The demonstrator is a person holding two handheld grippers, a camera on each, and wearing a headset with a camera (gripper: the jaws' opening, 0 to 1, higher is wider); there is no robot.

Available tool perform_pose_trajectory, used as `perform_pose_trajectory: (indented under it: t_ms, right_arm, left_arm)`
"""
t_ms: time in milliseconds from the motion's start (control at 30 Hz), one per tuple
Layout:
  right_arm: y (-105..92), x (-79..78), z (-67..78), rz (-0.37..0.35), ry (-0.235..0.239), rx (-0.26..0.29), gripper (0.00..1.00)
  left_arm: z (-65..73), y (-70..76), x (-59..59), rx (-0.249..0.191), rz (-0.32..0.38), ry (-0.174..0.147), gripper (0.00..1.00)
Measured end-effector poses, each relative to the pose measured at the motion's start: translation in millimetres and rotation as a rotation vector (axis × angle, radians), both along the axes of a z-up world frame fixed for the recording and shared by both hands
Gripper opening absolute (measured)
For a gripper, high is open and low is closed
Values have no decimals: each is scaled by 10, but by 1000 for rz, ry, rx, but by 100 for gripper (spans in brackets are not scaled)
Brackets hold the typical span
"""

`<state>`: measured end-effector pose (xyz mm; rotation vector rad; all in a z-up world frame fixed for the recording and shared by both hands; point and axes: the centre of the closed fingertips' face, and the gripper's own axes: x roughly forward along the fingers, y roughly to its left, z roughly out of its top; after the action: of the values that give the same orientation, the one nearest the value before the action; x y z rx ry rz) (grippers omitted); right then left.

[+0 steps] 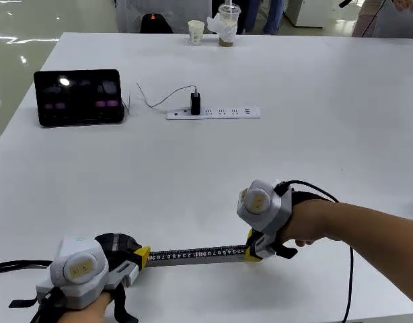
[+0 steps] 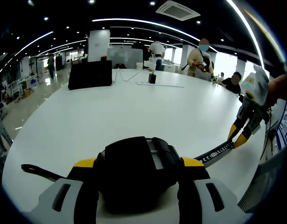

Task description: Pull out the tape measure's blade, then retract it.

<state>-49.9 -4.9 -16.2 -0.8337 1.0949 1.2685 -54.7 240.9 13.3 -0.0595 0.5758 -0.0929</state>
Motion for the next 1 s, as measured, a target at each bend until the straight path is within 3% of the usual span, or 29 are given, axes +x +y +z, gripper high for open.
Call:
perform_pose_trajectory:
  t_ms: [1000]
  right_arm:
    - [95, -14, -6, -25, -1, -8, 11]
  left_arm:
    - [1, -8, -17, -3, -1, 3, 64]
